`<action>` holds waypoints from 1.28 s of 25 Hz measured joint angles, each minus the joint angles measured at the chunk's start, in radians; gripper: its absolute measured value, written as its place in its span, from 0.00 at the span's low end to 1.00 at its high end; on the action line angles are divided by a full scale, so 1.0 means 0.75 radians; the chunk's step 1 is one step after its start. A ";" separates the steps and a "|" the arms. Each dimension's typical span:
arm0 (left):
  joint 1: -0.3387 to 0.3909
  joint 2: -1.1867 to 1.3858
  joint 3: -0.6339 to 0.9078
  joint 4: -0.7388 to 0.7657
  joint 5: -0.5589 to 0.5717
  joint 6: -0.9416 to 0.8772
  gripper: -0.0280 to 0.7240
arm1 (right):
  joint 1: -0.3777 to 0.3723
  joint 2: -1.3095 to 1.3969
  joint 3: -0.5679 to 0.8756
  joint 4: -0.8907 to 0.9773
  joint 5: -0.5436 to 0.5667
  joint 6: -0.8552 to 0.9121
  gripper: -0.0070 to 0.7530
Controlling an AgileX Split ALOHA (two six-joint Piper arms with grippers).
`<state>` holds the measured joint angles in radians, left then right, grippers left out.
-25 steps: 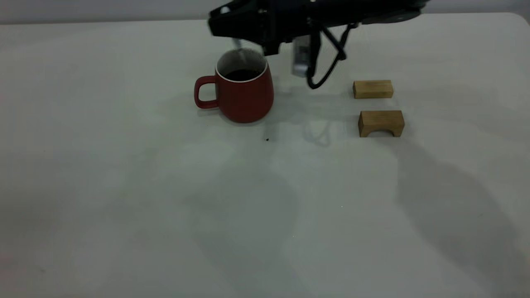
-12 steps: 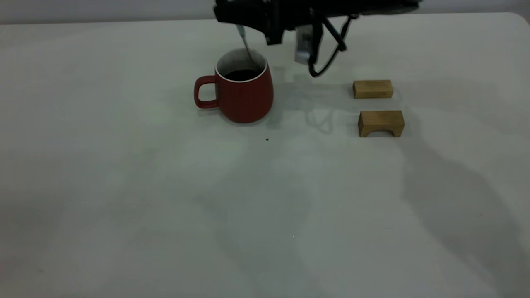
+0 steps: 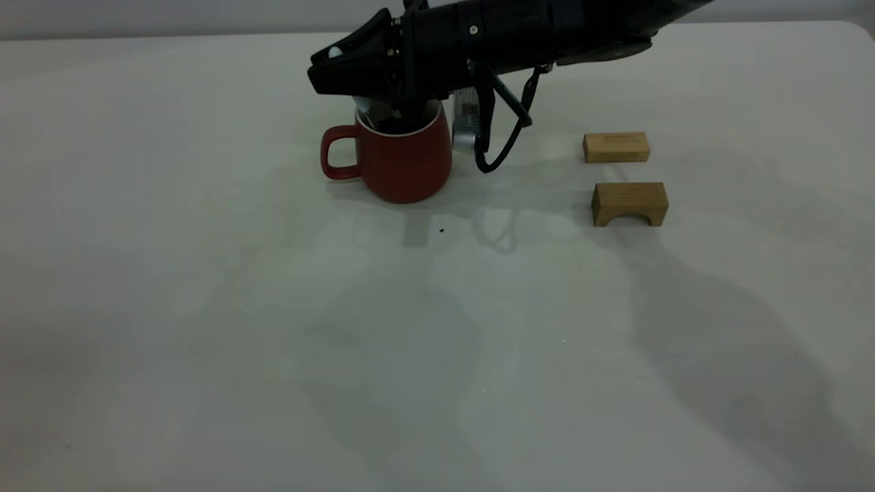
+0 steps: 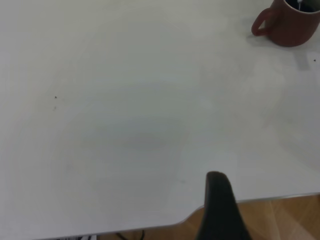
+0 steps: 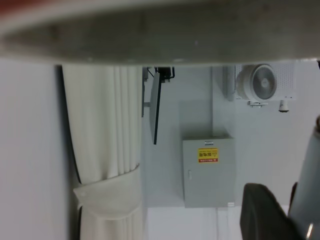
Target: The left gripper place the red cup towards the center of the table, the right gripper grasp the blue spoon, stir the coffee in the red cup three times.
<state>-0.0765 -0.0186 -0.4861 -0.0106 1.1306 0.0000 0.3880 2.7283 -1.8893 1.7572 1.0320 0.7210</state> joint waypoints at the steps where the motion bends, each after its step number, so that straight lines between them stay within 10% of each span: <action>1: 0.000 0.000 0.000 0.000 0.000 0.000 0.77 | -0.006 0.000 0.000 0.000 0.006 0.000 0.18; 7: 0.000 0.000 0.000 0.000 0.000 0.000 0.77 | -0.033 0.001 -0.003 -0.047 0.102 -0.143 0.24; 17: 0.000 0.000 0.000 0.000 0.000 0.000 0.77 | -0.037 -0.151 -0.006 -0.596 0.063 -0.855 0.82; 32: 0.000 0.000 0.000 0.000 0.000 0.000 0.77 | -0.037 -0.812 -0.006 -2.139 0.241 -1.167 0.58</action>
<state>-0.0765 -0.0186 -0.4861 -0.0106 1.1306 0.0000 0.3602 2.1196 -1.8935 0.1530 1.2124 -0.1546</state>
